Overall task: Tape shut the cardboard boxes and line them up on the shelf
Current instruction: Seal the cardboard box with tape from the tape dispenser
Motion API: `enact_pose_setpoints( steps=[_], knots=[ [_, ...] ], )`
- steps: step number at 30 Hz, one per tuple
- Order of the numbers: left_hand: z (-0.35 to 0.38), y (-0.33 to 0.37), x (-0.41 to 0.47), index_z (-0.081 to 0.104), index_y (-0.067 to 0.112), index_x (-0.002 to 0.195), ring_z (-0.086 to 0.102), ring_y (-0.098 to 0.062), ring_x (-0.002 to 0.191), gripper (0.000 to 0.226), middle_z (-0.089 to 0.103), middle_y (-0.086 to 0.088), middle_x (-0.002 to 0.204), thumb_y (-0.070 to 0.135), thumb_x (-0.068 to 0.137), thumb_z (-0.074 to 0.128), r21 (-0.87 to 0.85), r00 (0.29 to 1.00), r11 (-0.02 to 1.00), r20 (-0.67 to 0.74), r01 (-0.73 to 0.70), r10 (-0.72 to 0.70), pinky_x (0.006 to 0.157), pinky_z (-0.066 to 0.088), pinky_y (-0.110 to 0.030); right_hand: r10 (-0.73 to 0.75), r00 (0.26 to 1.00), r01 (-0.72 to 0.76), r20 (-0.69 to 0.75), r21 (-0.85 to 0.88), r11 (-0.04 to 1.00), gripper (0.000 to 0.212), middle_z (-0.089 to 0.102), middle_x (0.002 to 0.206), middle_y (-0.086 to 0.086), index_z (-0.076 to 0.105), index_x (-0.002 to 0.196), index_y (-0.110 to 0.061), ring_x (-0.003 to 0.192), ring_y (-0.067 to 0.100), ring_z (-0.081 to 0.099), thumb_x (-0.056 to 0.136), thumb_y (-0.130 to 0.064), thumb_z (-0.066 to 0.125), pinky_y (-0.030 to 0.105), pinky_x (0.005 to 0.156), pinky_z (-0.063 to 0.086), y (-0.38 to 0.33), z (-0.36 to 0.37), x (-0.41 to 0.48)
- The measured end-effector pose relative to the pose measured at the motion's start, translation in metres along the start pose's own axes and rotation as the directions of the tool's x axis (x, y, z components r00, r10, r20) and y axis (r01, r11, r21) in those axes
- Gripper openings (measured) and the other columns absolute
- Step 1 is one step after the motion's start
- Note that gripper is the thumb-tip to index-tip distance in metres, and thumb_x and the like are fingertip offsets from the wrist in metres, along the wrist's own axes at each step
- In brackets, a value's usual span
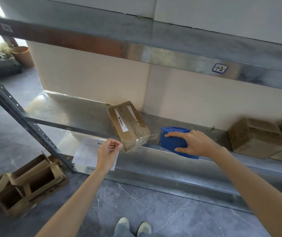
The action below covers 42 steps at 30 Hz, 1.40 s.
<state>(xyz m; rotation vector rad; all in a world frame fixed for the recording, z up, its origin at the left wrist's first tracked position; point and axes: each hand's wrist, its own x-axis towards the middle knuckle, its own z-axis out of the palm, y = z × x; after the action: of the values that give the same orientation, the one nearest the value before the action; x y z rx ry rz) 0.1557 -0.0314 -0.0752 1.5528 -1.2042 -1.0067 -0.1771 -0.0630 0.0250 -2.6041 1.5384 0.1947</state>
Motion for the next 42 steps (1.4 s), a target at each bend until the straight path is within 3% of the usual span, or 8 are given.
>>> enact_pose_setpoints(
  steps=[5, 11, 16, 22, 25, 28, 34, 42],
  knots=[
    [0.007, -0.009, 0.001, 0.06, 0.022, 0.085, 0.06, -0.008, 0.085, 0.017, 0.066, 0.004, 0.089, 0.009, 0.091, 0.068, 0.056, 0.999, 0.998, -0.018, -0.028, 0.029, 0.076, 0.045, -0.018, 0.01, 1.0, -0.01, -0.001, -0.007, 1.0, 0.055, 0.053, 0.082, -0.02, 0.031, 0.139, -0.055, 0.051, -0.003, 0.038, 0.091, -0.05, 0.057, 0.01, 0.053, 0.021, -0.003, 0.002, 0.002],
    [0.02, -0.015, -0.002, 0.055, 0.021, 0.108, 0.059, -0.009, 0.087, 0.019, 0.064, 0.003, 0.092, 0.009, 0.095, 0.062, 0.007, 0.995, 0.997, -0.063, -0.082, 0.083, 0.072, 0.046, -0.013, 0.015, 0.999, -0.015, 0.03, 0.007, 1.0, 0.057, 0.066, 0.105, -0.013, 0.027, 0.142, -0.054, 0.06, 0.003, 0.045, 0.092, -0.05, 0.055, 0.014, 0.057, 0.028, -0.004, 0.003, 0.005],
    [0.018, -0.018, 0.008, 0.054, 0.021, 0.132, 0.055, -0.006, 0.092, 0.043, 0.056, 0.001, 0.096, -0.001, 0.095, 0.057, 0.144, 0.971, 0.961, 0.079, -0.237, 0.228, 0.082, 0.048, -0.017, 0.026, 0.999, -0.026, 0.019, -0.001, 1.0, 0.057, 0.068, 0.102, -0.012, 0.027, 0.141, -0.056, 0.058, 0.004, 0.046, 0.092, -0.05, 0.055, 0.008, 0.054, 0.022, -0.002, 0.002, 0.007],
    [0.011, -0.028, 0.019, 0.06, 0.024, 0.13, 0.048, -0.004, 0.103, 0.04, 0.041, 0.007, 0.116, 0.011, 0.093, 0.066, 0.344, 0.919, 0.853, 0.127, -0.393, 0.372, 0.085, 0.053, -0.026, 0.035, 0.999, -0.035, 0.002, -0.005, 0.999, 0.058, 0.068, 0.098, -0.013, 0.027, 0.141, -0.056, 0.06, 0.006, 0.05, 0.091, -0.051, 0.056, 0.008, 0.054, 0.021, 0.001, 0.002, 0.011],
    [0.01, -0.028, 0.026, 0.064, 0.021, 0.119, 0.042, -0.018, 0.127, 0.038, 0.044, 0.002, 0.136, 0.013, 0.084, 0.075, 0.447, 0.883, 0.768, 0.13, -0.457, 0.45, 0.094, 0.047, -0.031, 0.04, 0.999, -0.04, -0.005, -0.001, 0.999, 0.058, 0.064, 0.087, -0.016, 0.03, 0.142, -0.055, 0.051, 0.0, 0.042, 0.091, -0.05, 0.057, 0.009, 0.053, 0.02, -0.001, 0.002, 0.013],
    [0.016, -0.026, 0.031, 0.061, 0.014, 0.107, 0.032, -0.017, 0.145, 0.026, 0.047, 0.002, 0.147, 0.004, 0.086, 0.071, 0.381, 0.877, 0.791, 0.157, -0.479, 0.455, 0.106, 0.044, -0.036, 0.04, 0.999, -0.04, -0.008, 0.009, 0.999, 0.058, 0.064, 0.086, -0.015, 0.031, 0.141, -0.054, 0.051, -0.001, 0.04, 0.09, -0.05, 0.058, 0.009, 0.052, 0.02, -0.001, 0.001, 0.015],
    [0.027, -0.025, 0.034, 0.062, 0.011, 0.1, 0.04, -0.019, 0.141, 0.017, 0.054, -0.004, 0.142, -0.001, 0.089, 0.066, 0.35, 0.907, 0.842, 0.06, -0.41, 0.417, 0.098, 0.053, -0.045, 0.048, 0.999, -0.048, 0.011, 0.01, 0.999, 0.057, 0.069, 0.088, -0.01, 0.029, 0.141, -0.056, 0.059, 0.008, 0.054, 0.091, -0.05, 0.056, 0.009, 0.053, 0.021, 0.001, 0.004, 0.013],
    [0.035, -0.028, 0.037, 0.062, 0.011, 0.101, 0.043, -0.023, 0.138, 0.025, 0.056, -0.007, 0.138, -0.001, 0.083, 0.073, 0.393, 0.902, 0.82, 0.057, -0.415, 0.429, 0.095, 0.053, -0.039, 0.078, 0.997, -0.078, 0.0, 0.037, 0.996, 0.056, 0.068, 0.089, -0.013, 0.033, 0.141, -0.053, 0.052, 0.002, 0.041, 0.091, -0.049, 0.057, 0.01, 0.053, 0.022, 0.001, 0.005, 0.01]
  ],
)
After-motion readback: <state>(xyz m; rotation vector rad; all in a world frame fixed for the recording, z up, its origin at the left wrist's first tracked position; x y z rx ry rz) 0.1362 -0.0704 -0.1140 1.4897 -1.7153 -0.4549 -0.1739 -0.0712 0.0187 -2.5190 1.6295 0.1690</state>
